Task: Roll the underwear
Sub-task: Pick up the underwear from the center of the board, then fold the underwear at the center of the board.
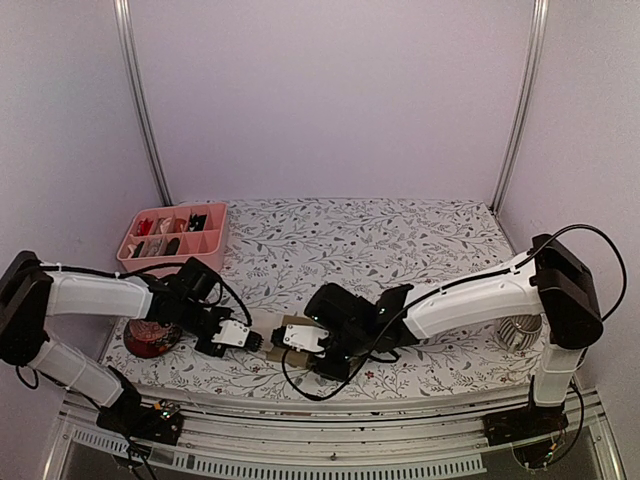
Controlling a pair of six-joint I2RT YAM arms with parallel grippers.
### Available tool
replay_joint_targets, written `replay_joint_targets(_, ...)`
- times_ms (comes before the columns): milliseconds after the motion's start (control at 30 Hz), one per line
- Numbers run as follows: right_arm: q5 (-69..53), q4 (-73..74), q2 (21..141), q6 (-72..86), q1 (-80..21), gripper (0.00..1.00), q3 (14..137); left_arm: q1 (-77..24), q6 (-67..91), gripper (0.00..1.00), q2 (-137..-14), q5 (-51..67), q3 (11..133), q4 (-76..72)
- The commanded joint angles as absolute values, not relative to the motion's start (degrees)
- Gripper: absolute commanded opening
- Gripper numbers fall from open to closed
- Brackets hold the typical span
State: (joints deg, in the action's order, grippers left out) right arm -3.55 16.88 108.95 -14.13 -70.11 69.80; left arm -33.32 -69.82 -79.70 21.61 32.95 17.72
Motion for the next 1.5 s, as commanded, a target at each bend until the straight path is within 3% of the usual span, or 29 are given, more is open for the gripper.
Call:
replay_joint_targets(0,-3.61,23.24,110.07,-13.18,-69.38,0.04,74.43,-31.83,-69.21,0.00,-79.60,22.60,36.65,22.18)
replay_joint_targets(1467,-0.12,28.74,117.17,-16.18,-57.81,0.04,81.65,-27.77,-61.12,0.00,-97.55,20.39,53.07,17.88)
